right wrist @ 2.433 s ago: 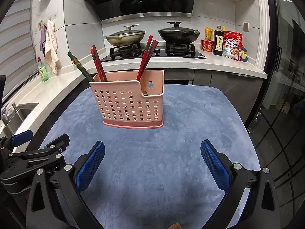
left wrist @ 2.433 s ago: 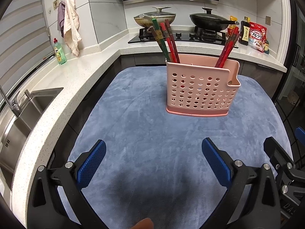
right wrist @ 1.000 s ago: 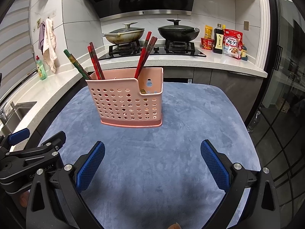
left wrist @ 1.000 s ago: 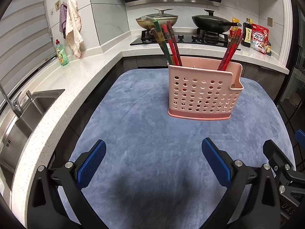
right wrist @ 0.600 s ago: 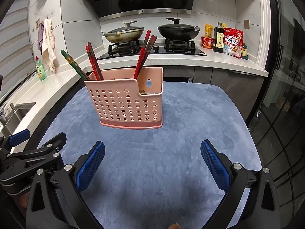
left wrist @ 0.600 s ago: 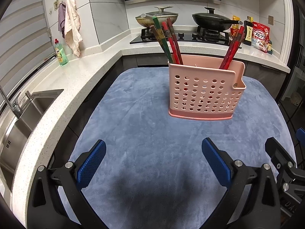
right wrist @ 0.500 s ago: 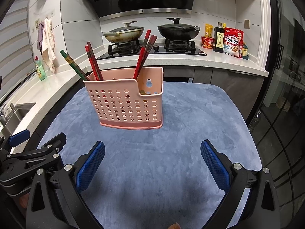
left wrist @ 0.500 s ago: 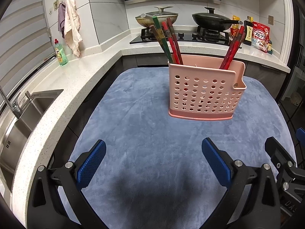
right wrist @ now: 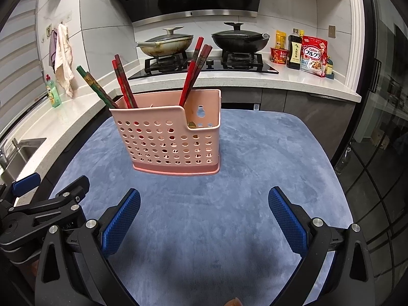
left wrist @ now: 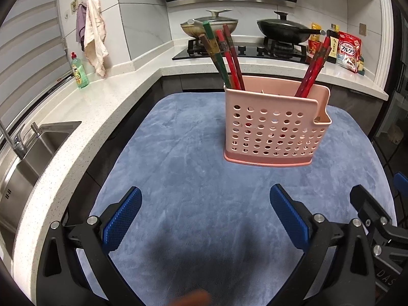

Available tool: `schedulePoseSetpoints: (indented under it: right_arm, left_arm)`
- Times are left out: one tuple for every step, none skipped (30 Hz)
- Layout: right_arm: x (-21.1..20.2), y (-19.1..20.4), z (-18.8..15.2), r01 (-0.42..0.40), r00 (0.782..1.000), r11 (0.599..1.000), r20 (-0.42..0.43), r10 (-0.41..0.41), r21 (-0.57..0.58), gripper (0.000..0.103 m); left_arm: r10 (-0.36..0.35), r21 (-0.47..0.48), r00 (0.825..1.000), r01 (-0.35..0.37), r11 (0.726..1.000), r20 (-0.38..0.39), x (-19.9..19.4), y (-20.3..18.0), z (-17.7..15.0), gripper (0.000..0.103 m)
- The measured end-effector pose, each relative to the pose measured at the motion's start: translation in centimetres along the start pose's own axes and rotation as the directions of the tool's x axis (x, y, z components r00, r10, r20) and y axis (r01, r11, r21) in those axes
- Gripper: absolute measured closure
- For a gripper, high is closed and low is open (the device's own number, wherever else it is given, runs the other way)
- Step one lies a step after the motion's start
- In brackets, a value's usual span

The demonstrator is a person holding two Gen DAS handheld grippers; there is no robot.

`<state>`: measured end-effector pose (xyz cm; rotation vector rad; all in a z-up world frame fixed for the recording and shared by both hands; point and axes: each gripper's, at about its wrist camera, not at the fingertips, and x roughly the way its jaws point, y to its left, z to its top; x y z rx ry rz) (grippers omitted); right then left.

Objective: Organize utensils

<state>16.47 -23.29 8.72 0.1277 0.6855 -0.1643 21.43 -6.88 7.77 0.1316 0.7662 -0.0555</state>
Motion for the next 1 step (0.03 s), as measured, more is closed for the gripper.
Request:
schedulePoseSetpoints:
  right_arm:
    - [0.12, 0.05, 0.07, 0.001, 1.0, 1.0, 0.001, -0.001, -0.002, 0.007]
  left_arm:
    - [0.004, 0.0, 1.0, -0.004, 1.0, -0.005, 0.19, 0.01, 0.08, 0.007]
